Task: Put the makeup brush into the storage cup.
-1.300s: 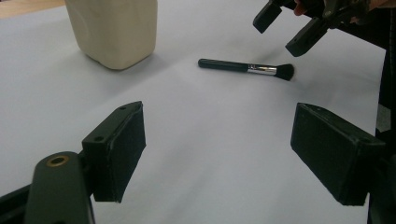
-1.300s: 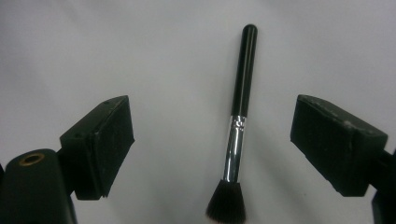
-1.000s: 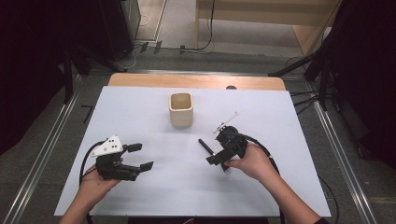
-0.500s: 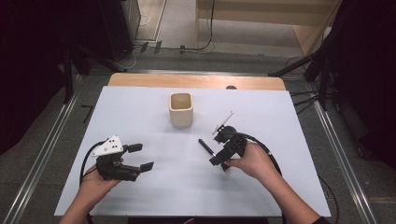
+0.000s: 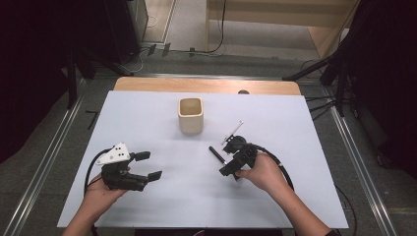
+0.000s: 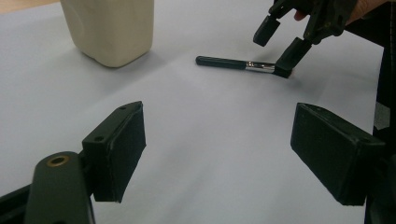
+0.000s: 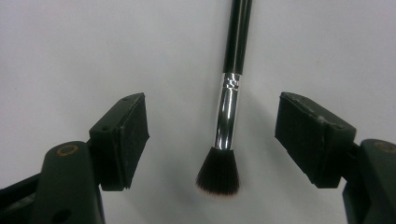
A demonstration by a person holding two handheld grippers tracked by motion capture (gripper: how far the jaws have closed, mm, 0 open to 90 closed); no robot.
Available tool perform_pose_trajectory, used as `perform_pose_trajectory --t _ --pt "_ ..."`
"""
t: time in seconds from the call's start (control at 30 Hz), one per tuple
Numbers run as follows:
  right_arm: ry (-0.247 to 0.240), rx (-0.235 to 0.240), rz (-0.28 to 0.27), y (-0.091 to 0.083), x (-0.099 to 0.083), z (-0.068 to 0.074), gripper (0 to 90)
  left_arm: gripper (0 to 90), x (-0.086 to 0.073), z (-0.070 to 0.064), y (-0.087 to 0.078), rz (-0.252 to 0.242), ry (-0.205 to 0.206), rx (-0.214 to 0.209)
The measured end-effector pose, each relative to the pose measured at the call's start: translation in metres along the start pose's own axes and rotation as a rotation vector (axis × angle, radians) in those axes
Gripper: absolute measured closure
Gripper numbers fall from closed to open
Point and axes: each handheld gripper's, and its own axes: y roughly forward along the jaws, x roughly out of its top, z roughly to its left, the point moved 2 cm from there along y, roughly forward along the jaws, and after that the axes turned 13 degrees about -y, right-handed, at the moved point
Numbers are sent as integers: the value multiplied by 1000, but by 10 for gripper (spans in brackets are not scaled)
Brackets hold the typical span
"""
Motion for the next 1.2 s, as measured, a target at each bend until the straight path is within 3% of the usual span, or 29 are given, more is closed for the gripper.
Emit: perform_pose_trajectory --t 0.3,0.73,0.87,0.97,1.2 --pt "13 -20 -1 10 0 2 336 190 0 0 0 2 2 0" --pt "12 -56 91 24 2 2 469 190 0 0 0 2 2 -1" --pt "-21 -91 113 25 3 3 520 190 0 0 0 3 3 -1" --pt "-19 -101 117 26 4 4 532 191 0 -1 0 4 3 0" --pt "-31 -98 126 25 7 6 707 190 0 -1 1 5 2 -1"
